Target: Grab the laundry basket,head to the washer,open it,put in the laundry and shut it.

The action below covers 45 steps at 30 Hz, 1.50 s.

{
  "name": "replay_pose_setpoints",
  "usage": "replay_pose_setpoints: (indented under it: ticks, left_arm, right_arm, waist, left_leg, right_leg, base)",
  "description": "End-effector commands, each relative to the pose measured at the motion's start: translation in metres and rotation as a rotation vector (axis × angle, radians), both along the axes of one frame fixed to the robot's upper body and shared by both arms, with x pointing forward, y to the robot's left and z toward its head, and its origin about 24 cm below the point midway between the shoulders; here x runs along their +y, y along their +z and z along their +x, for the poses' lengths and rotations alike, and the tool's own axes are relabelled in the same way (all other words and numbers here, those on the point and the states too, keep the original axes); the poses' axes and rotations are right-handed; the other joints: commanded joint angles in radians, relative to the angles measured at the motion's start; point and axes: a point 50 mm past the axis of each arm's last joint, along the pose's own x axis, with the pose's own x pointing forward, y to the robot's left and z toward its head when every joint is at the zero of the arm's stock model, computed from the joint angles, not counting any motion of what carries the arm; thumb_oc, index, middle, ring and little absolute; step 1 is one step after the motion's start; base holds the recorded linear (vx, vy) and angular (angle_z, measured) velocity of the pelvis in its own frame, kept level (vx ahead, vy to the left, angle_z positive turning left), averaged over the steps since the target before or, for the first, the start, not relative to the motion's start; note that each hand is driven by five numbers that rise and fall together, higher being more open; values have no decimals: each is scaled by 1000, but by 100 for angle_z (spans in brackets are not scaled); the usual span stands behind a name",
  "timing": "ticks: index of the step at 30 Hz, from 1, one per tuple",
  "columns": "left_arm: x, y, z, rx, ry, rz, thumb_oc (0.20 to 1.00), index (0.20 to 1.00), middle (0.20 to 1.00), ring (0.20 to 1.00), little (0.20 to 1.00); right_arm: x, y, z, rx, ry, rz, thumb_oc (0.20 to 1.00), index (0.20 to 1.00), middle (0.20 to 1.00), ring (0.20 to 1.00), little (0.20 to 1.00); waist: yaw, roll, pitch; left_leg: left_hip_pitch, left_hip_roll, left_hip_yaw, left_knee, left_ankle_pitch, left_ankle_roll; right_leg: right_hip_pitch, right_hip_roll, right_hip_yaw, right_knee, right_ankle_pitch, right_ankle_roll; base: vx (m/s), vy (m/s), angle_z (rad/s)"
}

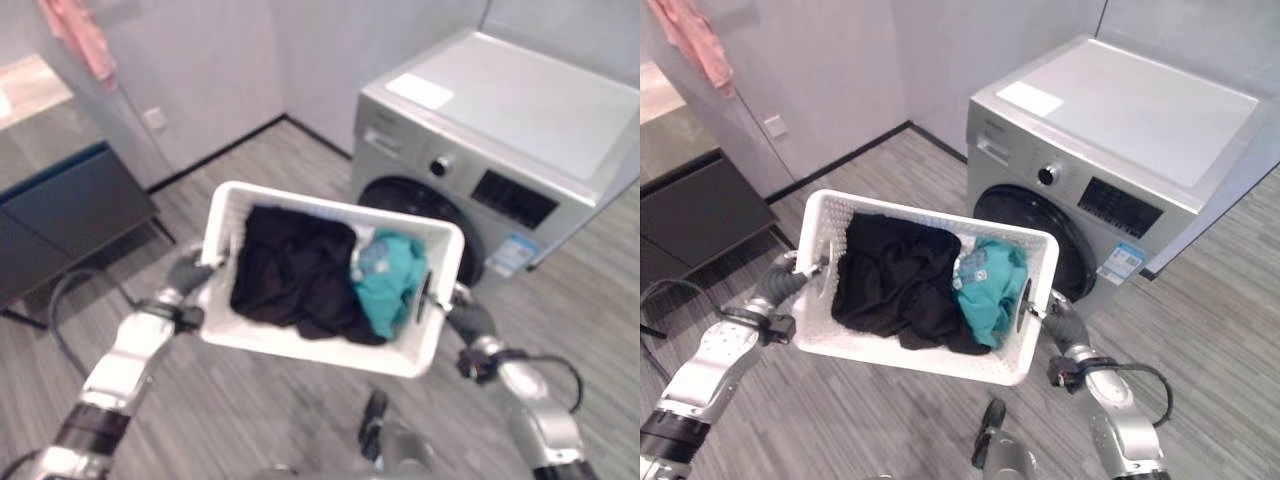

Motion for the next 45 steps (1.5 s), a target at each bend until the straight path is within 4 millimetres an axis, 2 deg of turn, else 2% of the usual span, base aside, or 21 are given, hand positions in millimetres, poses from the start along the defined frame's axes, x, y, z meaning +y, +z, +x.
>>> replay_pose_setpoints:
  ticks: [1,2,3,4,6,7,8,9,10,11,13,14,15,16,18,19,23,25,31,34,45]
  left_arm:
    - [-11,55,8,-247,-108,-159,200,200,200,200,200]
    - [-7,57,6,-255,-92,-156,200,200,200,200,200]
    - [-6,60,5,-265,-84,-164,200,200,200,200,200]
    - [-6,61,5,-267,-83,-163,200,200,200,200,200]
    - [-5,65,3,-283,-81,-167,200,200,200,200,200]
    - [-2,70,3,-298,-72,-154,200,200,200,200,200]
    - [-2,70,3,-298,-72,-154,200,200,200,200,200]
    - [-1,76,1,-318,-75,-130,200,200,200,200,200]
    - [-1,76,1,-318,-75,-130,200,200,200,200,200]
    - [-2,86,-2,-354,-106,-100,200,200,200,200,200]
    - [-1,98,-7,-385,-127,-71,200,200,200,200,200]
    - [-1,98,-7,-385,-127,-70,200,200,200,200,200]
    - [-1,102,-8,-395,-135,-58,200,200,200,200,200]
    - [0,109,-9,-413,-145,-34,200,200,200,200,200]
    - [1,112,-9,-413,-162,-26,200,200,200,200,200]
    - [-6,114,-8,-411,-202,-28,200,200,200,200,200]
    - [-12,112,-2,-403,-218,-35,200,200,200,200,200]
    - [-15,108,2,-372,-237,-20,200,200,200,200,200]
    - [-10,117,4,-368,-240,32,200,200,200,200,200]
    - [-8,131,4,-409,-246,66,200,200,200,200,200]
    - [-18,149,15,-480,-264,64,200,200,200,200,200]
  right_arm:
    - [1,54,14,-274,39,125,200,200,200,200,200]
    - [4,60,17,-294,54,124,200,200,200,200,200]
    - [7,63,19,-305,69,136,200,200,200,200,200]
    - [7,64,20,-306,69,138,200,200,200,200,200]
    - [11,67,19,-314,92,150,200,200,200,200,200]
    - [14,69,17,-317,117,154,200,200,200,200,200]
    - [14,69,16,-317,117,154,200,200,200,200,200]
    - [16,71,16,-324,140,151,200,200,200,200,200]
    - [16,71,16,-324,140,151,200,200,200,200,200]
    - [18,77,16,-350,163,158,200,200,200,200,200]
    - [18,82,16,-371,177,164,200,200,200,200,200]
    - [18,82,16,-371,177,164,200,200,200,200,200]
    - [18,84,15,-379,185,170,200,200,200,200,200]
    - [19,88,16,-392,197,169,200,200,200,200,200]
    - [21,90,15,-397,223,170,200,200,200,200,200]
    - [19,92,14,-403,215,175,200,200,200,200,200]
    - [16,89,11,-395,189,176,200,200,200,200,200]
    - [18,85,8,-378,179,198,200,200,200,200,200]
    - [19,84,1,-382,163,209,200,200,200,200,200]
    - [16,91,-2,-410,159,201,200,200,200,200,200]
    - [0,125,5,-574,93,179,200,200,200,200,200]
  waist:
    - [-24,-24,-53]
    - [-8,-34,-33]
    - [11,-52,-12]
    - [6,-47,-12]
    - [40,-75,7]
    - [62,-93,19]
    - [63,-94,19]
    - [84,-97,22]
    - [85,-101,22]
    - [99,-108,21]
    - [109,-115,16]
    - [110,-117,18]
    - [112,-117,16]
    - [117,-118,11]
    - [119,-109,2]
    - [97,-87,-20]
    - [91,-68,-35]
    - [83,-38,-63]
    - [82,-37,-85]
    - [81,-47,-91]
    - [80,-74,-112]
  left_leg:
    - [-133,92,31,523,285,-44]
    - [-202,123,-13,671,362,-54]
    - [-264,126,-50,760,357,-36]
    - [-278,134,-60,777,351,-39]
    - [-392,121,-89,836,288,-4]
    - [-465,110,-95,750,251,9]
    - [-465,109,-94,749,251,10]
    - [-498,79,-126,603,226,23]
    - [-491,75,-121,595,228,25]
    - [-491,58,-158,376,248,40]
    - [-457,59,-208,197,269,24]
    - [-452,57,-206,191,272,24]
    - [-431,63,-224,127,279,19]
    - [-420,68,-259,84,300,9]
    - [-380,77,-315,30,299,4]
    - [-338,78,-304,0,273,-1]
    - [-312,62,-286,-16,263,-5]
    - [-259,3,-267,-68,230,12]
    - [-232,-38,-228,-111,209,42]
    - [-226,-57,-206,-122,194,60]
    - [-202,-73,-188,-158,188,71]
  right_leg:
    - [96,49,29,-107,-82,20]
    - [120,80,43,-105,-105,-22]
    - [141,92,66,-104,-118,-46]
    - [137,99,62,-103,-120,-50]
    - [169,101,100,-101,-142,-59]
    - [188,93,132,-91,-160,-52]
    - [188,92,132,-91,-160,-52]
    - [204,90,166,-77,-172,-38]
    - [205,85,168,-75,-173,-36]
    - [205,70,182,-52,-167,-23]
    - [219,60,201,-33,-183,-7]
    - [221,58,201,-33,-184,-7]
    - [226,57,212,-26,-190,-2]
    - [231,54,223,-15,-197,6]
    - [227,48,253,19,-215,18]
    - [227,34,257,29,-221,37]
    - [242,7,259,24,-213,47]
    - [264,-48,278,-22,-168,88]
    - [245,-97,304,-49,-122,131]
    - [230,-121,318,-74,-88,157]
    - [248,-139,312,-146,-45,186]
  base:
    - [371,-563,-35]
    - [282,-552,-47]
    - [101,-260,-75]
    - [102,-146,-93]
    - [186,-60,-83]
    - [189,-2,-53]
    - [289,127,-37]
    - [152,108,-62]
    - [245,256,-56]
    - [183,211,-67]
    - [224,194,-51]
    - [158,113,-32]
    - [143,136,-43]
    - [197,206,-46]
    - [204,288,-46]
    - [166,269,-45]
    - [127,267,-4]
    - [160,439,-13]
    - [35,218,-25]
    - [-27,129,-28]
    - [-18,26,-8]
